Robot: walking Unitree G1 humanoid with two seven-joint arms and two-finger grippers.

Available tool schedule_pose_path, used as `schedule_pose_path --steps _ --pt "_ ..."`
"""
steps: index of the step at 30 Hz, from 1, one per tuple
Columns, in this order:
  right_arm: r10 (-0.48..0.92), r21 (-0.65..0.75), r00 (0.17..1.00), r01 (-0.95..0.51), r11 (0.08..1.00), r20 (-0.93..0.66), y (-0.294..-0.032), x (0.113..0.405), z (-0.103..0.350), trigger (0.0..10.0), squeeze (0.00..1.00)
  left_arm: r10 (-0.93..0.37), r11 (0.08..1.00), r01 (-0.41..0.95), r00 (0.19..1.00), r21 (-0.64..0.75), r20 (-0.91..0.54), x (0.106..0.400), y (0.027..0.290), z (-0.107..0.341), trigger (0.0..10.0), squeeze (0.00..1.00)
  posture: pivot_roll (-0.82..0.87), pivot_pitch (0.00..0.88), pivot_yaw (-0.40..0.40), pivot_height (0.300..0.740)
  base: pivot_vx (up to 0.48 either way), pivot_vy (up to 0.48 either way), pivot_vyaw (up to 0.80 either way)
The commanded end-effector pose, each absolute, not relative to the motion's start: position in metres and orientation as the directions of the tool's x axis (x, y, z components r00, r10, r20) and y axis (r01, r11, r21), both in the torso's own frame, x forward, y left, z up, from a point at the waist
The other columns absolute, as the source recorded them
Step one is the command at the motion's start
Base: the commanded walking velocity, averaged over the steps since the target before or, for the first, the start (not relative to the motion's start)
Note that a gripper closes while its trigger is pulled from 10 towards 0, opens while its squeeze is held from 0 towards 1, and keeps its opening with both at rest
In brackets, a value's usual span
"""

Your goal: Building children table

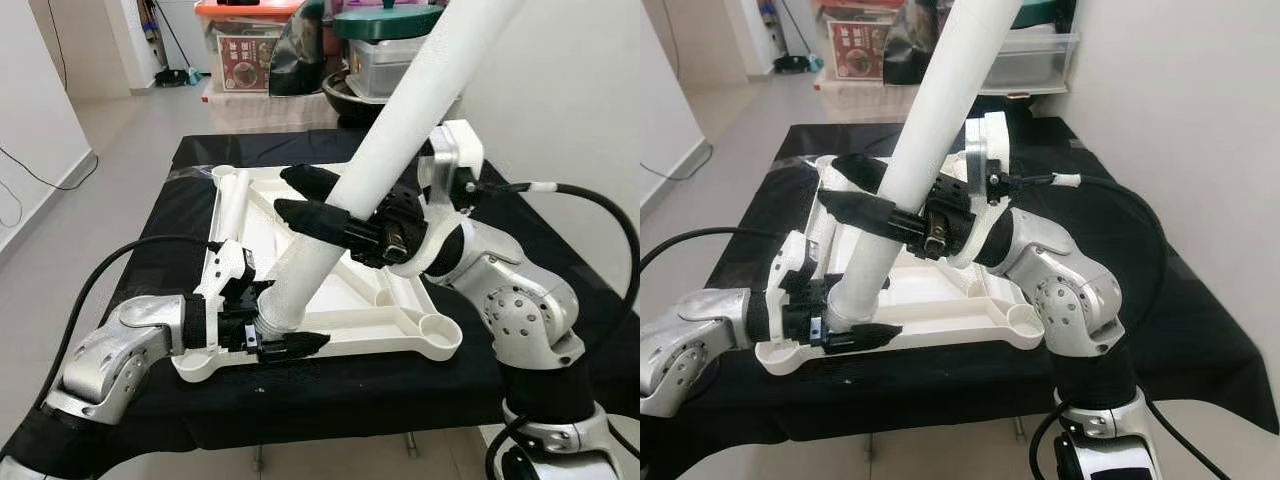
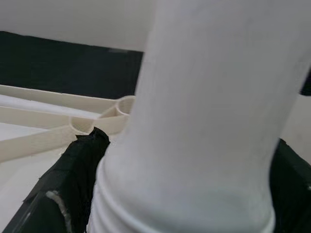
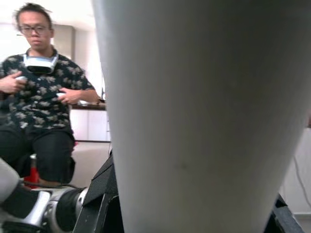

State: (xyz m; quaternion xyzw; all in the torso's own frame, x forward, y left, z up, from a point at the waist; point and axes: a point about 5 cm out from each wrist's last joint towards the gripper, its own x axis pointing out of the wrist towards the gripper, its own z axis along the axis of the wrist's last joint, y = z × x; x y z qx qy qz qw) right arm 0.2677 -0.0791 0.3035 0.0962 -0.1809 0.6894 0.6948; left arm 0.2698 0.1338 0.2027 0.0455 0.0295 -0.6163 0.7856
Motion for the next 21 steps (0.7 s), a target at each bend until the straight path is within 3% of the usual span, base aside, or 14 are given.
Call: schedule_pose_path --steps 1,2,4,5,7,18,21 --pt "0.915 -0.121 -0.118 -0.990 -0.076 0.387 -0.066 0.258 0.304 0.0 0.00 -0.983 0.155 0.987 0.160 0.052 -0.096 0.264 0.122 0.209 10.0 0.00 0.02 0.000 -0.032 0.740 0.000 0.000 0.00" --pt "0.913 -0.116 -0.117 -0.990 -0.077 0.392 -0.066 0.258 0.305 0.0 0.00 -0.984 0.135 0.989 0.140 0.052 -0.107 0.262 0.122 0.209 6.5 0.00 0.03 0.000 -0.031 0.740 0.000 0.000 0.00" --pt "0.911 -0.112 -0.116 -0.991 -0.077 0.395 -0.065 0.259 0.305 0.0 0.00 -0.985 0.123 0.991 0.128 0.051 -0.115 0.260 0.121 0.209 6.5 0.00 0.03 0.000 -0.031 0.740 0.000 0.000 0.00" --pt "0.909 -0.110 -0.112 -0.991 -0.073 0.402 -0.065 0.260 0.306 0.0 0.00 -0.986 0.105 0.993 0.110 0.048 -0.126 0.259 0.121 0.207 3.1 0.00 0.02 0.000 -0.029 0.740 0.000 0.000 0.00" --pt "0.905 -0.110 -0.105 -0.992 -0.065 0.411 -0.065 0.262 0.307 0.0 0.00 -0.987 0.085 0.996 0.089 0.036 -0.131 0.257 0.121 0.206 0.0 0.00 0.02 0.000 -0.027 0.740 0.000 0.000 0.00" --pt "0.894 -0.082 -0.059 -0.996 -0.025 0.445 -0.068 0.265 0.309 0.0 0.00 -0.991 0.058 0.998 0.060 0.022 -0.120 0.252 0.118 0.207 0.0 0.00 0.02 0.000 -0.026 0.740 0.000 0.000 0.00" --pt "0.897 -0.068 0.006 -0.997 0.040 0.442 -0.068 0.270 0.308 0.0 0.00 -0.990 0.065 0.998 0.068 0.028 -0.121 0.253 0.119 0.208 0.0 0.00 0.02 0.000 -0.025 0.740 0.000 0.000 0.00"
